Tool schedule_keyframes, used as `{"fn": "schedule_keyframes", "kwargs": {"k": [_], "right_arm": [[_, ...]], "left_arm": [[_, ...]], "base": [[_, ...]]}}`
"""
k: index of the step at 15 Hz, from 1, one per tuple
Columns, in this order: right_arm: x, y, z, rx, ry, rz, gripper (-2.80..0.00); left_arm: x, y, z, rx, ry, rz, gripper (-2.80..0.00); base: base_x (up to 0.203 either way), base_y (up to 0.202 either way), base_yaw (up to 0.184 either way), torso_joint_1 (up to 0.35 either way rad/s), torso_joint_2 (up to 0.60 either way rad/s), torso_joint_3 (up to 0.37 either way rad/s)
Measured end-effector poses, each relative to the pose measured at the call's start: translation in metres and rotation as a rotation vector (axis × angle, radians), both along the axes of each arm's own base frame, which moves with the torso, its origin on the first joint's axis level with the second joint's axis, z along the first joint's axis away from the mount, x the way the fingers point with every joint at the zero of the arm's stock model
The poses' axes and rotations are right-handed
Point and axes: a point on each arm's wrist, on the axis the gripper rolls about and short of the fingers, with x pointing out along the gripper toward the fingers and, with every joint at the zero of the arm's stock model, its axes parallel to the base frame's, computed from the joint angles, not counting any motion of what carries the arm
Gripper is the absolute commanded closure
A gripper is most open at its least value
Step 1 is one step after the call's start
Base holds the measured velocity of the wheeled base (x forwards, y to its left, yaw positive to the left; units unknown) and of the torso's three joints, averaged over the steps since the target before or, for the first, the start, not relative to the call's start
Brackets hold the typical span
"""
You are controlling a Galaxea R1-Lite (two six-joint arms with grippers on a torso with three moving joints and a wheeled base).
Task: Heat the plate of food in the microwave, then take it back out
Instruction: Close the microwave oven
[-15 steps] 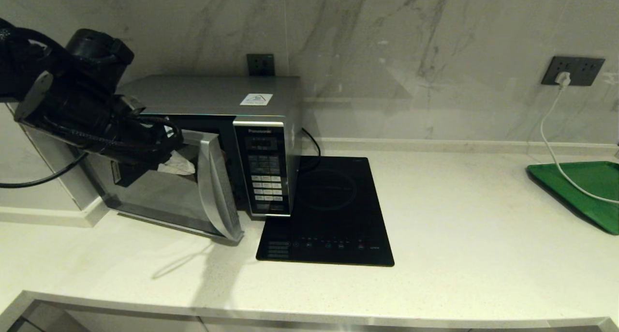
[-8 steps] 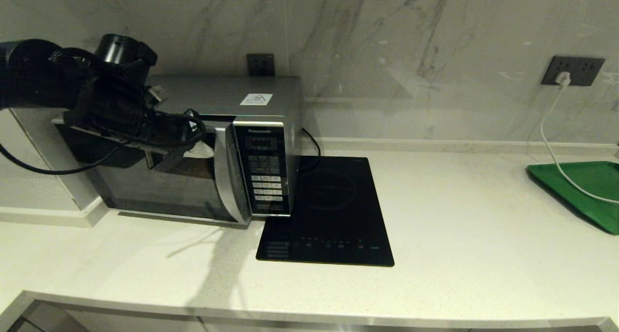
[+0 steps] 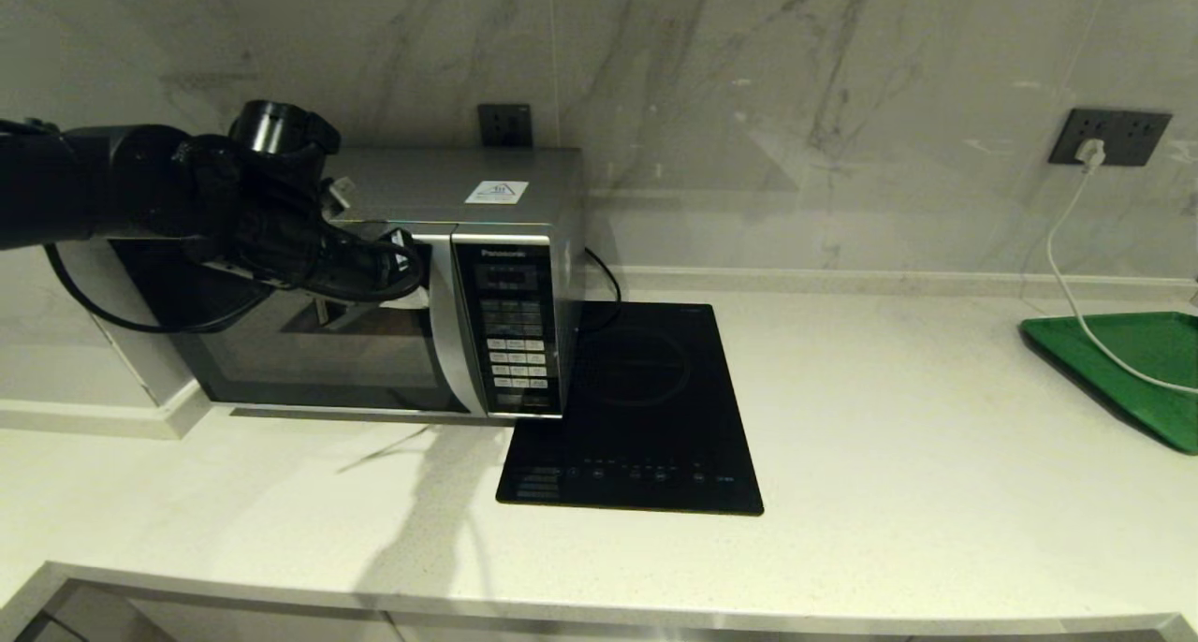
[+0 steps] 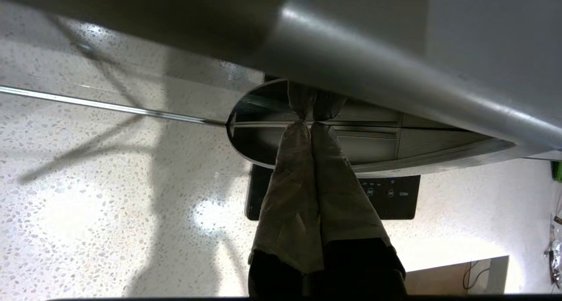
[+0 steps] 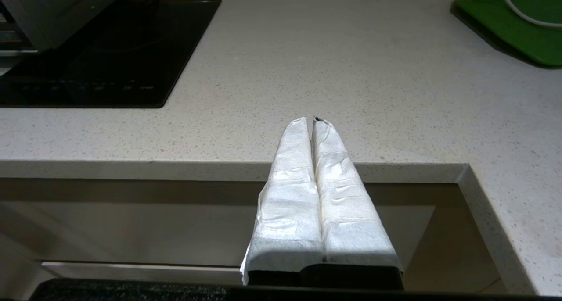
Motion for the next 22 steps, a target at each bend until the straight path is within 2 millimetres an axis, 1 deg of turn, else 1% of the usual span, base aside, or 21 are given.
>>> {"fn": "schedule_keyframes", "kwargs": {"k": [3, 4, 6, 7, 9, 10, 12, 13, 14, 15, 17, 19, 22], "right_arm": [[0.000, 0.000, 0.000, 0.000, -0.001, -0.001, 0.00], [0.000, 0.000, 0.000, 0.000, 0.000, -0.002, 0.00], [0.000, 0.000, 0.000, 0.000, -0.001, -0.001, 0.00], [0.000, 0.000, 0.000, 0.000, -0.001, -0.001, 0.00], [0.000, 0.000, 0.000, 0.000, -0.001, -0.001, 0.00], [0.000, 0.000, 0.000, 0.000, 0.000, -0.001, 0.00], [0.000, 0.000, 0.000, 0.000, -0.001, -0.001, 0.00], [0.000, 0.000, 0.000, 0.000, 0.000, -0.001, 0.00], [0.000, 0.000, 0.000, 0.000, 0.000, -0.001, 0.00], [0.000, 0.000, 0.000, 0.000, 0.000, -0.001, 0.00], [0.000, 0.000, 0.000, 0.000, 0.000, -0.001, 0.00], [0.000, 0.000, 0.000, 0.000, 0.000, -0.001, 0.00], [0.000, 0.000, 0.000, 0.000, 0.000, -0.001, 0.00]], "left_arm": [[-0.003, 0.003, 0.003, 0.002, -0.003, 0.004, 0.00], [-0.009, 0.006, 0.005, 0.004, 0.007, 0.009, 0.00], [-0.029, 0.016, 0.007, 0.027, 0.054, 0.012, 0.00], [-0.043, 0.021, 0.008, 0.041, 0.076, 0.012, 0.00], [-0.082, 0.033, 0.011, 0.088, 0.136, -0.006, 0.00], [-0.107, 0.039, 0.007, 0.130, 0.186, -0.031, 0.00], [-0.151, 0.048, -0.007, 0.228, 0.255, -0.089, 0.00], [-0.168, 0.050, -0.014, 0.280, 0.247, -0.119, 0.00], [-0.179, 0.051, -0.021, 0.334, 0.222, -0.145, 0.00], [-0.187, 0.051, -0.029, 0.399, 0.175, -0.174, 0.00], [-0.188, 0.042, -0.036, 0.488, 0.028, -0.218, 0.00], [-0.181, 0.028, -0.041, 0.494, -0.123, -0.250, 0.00], [-0.168, 0.007, -0.062, 0.437, -0.232, -0.263, 0.00]], "base": [[0.000, 0.000, 0.000, 0.000, 0.00, 0.000], [0.000, 0.000, 0.000, 0.000, 0.00, 0.000], [0.000, 0.000, 0.000, 0.000, 0.00, 0.000], [0.000, 0.000, 0.000, 0.000, 0.00, 0.000], [0.000, 0.000, 0.000, 0.000, 0.00, 0.000], [0.000, 0.000, 0.000, 0.000, 0.00, 0.000], [0.000, 0.000, 0.000, 0.000, 0.00, 0.000], [0.000, 0.000, 0.000, 0.000, 0.00, 0.000], [0.000, 0.000, 0.000, 0.000, 0.00, 0.000], [0.000, 0.000, 0.000, 0.000, 0.00, 0.000], [0.000, 0.000, 0.000, 0.000, 0.00, 0.000], [0.000, 0.000, 0.000, 0.000, 0.00, 0.000], [0.000, 0.000, 0.000, 0.000, 0.00, 0.000]]}}
